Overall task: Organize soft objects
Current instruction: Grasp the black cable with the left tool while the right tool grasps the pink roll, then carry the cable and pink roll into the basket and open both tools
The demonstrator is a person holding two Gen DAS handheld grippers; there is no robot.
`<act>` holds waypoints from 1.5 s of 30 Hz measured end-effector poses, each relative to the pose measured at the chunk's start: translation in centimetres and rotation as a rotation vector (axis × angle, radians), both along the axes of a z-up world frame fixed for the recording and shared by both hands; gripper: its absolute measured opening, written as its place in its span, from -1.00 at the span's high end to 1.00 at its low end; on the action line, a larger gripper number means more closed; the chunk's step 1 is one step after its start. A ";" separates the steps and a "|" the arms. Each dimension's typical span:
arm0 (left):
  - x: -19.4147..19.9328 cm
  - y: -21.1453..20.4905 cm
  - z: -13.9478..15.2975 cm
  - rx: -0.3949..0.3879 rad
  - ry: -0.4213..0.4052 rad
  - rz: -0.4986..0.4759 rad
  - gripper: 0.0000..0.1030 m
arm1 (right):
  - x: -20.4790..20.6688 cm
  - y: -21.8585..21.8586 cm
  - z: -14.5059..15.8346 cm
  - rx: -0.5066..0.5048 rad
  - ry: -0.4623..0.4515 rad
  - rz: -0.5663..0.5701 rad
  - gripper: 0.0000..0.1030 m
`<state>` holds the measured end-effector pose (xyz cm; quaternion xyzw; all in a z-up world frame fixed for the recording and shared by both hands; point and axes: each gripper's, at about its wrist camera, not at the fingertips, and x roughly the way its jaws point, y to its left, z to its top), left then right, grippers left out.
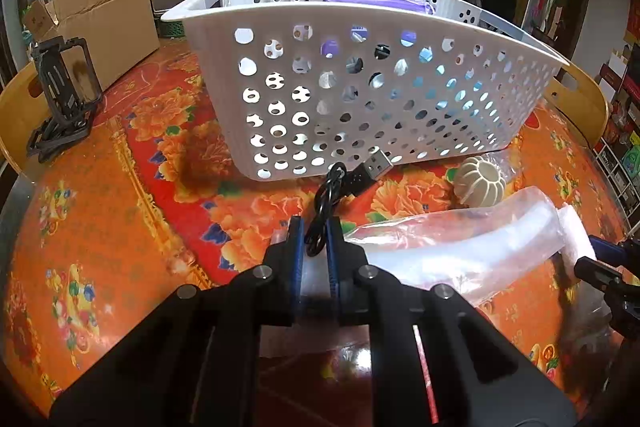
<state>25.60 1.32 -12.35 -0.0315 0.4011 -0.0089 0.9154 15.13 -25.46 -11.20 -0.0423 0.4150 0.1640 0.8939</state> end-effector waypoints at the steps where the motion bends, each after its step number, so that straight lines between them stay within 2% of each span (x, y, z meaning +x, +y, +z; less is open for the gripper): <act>1: 0.0 0.0 0.0 0.000 -0.001 0.000 0.81 | 0.1 0.2 0.0 -0.005 0.000 0.001 0.35; 5: -0.2 0.0 0.0 -0.002 -0.004 0.001 0.81 | 0.2 0.4 0.0 -0.014 0.003 0.003 0.36; 12: -1.1 0.3 0.7 -0.010 -0.030 0.004 0.81 | -0.4 1.0 0.5 -0.056 -0.034 -0.001 0.49; 34: -4.4 0.8 3.9 -0.039 -0.128 -0.018 0.82 | -2.0 1.1 4.7 -0.049 -0.138 0.005 0.55; 45: -6.7 0.7 8.8 -0.069 -0.191 -0.046 0.82 | -2.1 2.0 8.8 -0.054 -0.215 0.027 0.56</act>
